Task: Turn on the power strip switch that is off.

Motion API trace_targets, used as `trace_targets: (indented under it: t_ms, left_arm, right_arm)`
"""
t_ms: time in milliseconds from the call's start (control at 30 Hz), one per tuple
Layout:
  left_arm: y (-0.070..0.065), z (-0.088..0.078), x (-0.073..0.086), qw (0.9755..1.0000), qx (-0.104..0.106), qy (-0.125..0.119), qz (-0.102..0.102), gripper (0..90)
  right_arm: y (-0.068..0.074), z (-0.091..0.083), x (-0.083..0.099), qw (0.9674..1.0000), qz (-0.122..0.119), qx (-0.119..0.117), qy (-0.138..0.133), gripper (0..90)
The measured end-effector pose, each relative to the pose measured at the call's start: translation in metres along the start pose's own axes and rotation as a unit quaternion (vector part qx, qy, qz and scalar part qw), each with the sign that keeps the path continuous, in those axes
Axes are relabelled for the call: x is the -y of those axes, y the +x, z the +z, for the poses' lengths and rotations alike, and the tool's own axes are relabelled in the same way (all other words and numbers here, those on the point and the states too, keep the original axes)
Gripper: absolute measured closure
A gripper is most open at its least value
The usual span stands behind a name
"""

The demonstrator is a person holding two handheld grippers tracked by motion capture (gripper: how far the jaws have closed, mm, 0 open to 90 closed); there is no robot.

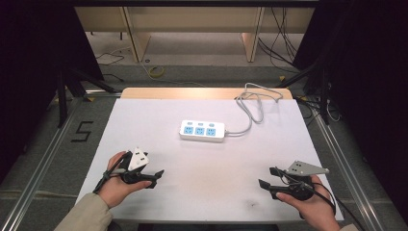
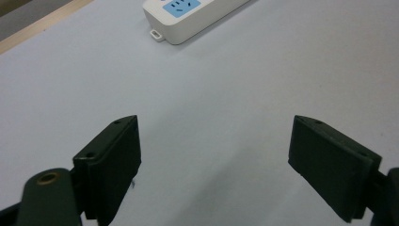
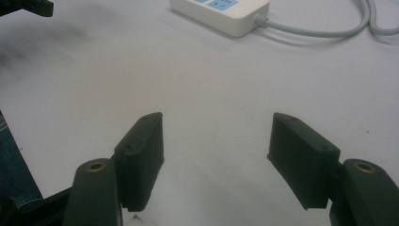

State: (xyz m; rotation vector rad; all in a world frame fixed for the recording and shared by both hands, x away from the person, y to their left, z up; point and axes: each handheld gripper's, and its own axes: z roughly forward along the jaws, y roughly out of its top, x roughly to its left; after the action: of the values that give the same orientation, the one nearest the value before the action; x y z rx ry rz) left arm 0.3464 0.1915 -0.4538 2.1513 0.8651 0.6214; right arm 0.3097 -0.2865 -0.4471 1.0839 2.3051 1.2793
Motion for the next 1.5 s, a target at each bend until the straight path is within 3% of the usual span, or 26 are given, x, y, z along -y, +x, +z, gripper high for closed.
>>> trace_targets:
  t_ms: [167,200,233,267,333,367,400,500,567,700,1000,1500]
  left_arm:
    - [0.001,0.001,0.001,1.0,-0.003,0.001,-0.001,17.0]
    - [0.001,0.001,0.001,1.0,-0.004,0.001,0.0,17.0]
    - [0.001,0.001,0.0,1.0,-0.004,0.001,0.0,17.0]
    - [0.001,0.0,0.0,1.0,-0.006,0.001,0.001,17.0]
    - [0.001,0.0,0.0,1.0,-0.008,-0.001,0.0,17.0]
    - [0.001,0.001,0.0,1.0,-0.009,-0.001,-0.003,17.0]
    - [0.001,0.001,0.0,1.0,-0.009,-0.001,-0.003,17.0]
    - [0.002,0.001,0.0,0.9999,-0.011,-0.001,-0.004,17.1]
    - [0.002,0.0,0.0,0.9999,-0.012,-0.001,-0.005,17.1]
    - [0.001,0.001,-0.001,0.9999,-0.011,-0.002,-0.001,17.0]
    - [0.0,0.002,-0.001,0.9999,-0.012,0.0,0.001,17.0]
    - [-0.001,0.003,-0.002,0.9999,-0.011,0.0,0.0,16.9]
  right_arm:
    - [0.001,0.0,-0.002,1.0,-0.003,-0.002,0.004,43.0]
    - [0.001,0.001,-0.002,0.9999,-0.006,-0.002,0.01,50.5]
    - [0.001,0.001,-0.002,0.9999,-0.006,-0.002,0.01,50.5]
    - [0.001,0.001,-0.004,0.9998,-0.012,0.005,0.015,60.1]
    - [0.001,0.001,-0.004,0.9998,-0.012,0.007,0.016,64.2]
    - [0.001,0.0,-0.005,0.9998,-0.011,0.01,0.012,73.3]
    - [0.001,0.0,-0.005,0.9998,-0.011,0.01,0.012,73.3]
    - [0.001,0.0,-0.008,0.9996,-0.012,0.022,0.01,86.8]
    - [0.001,0.001,-0.009,0.9993,-0.018,0.029,0.013,90.0]
    - [0.002,0.003,-0.013,0.9989,-0.029,0.027,0.023,90.0]
    - [0.0,0.01,-0.02,0.9993,-0.019,0.024,0.019,90.0]
    - [-0.004,0.02,-0.034,0.9991,-0.024,0.028,0.021,90.0]
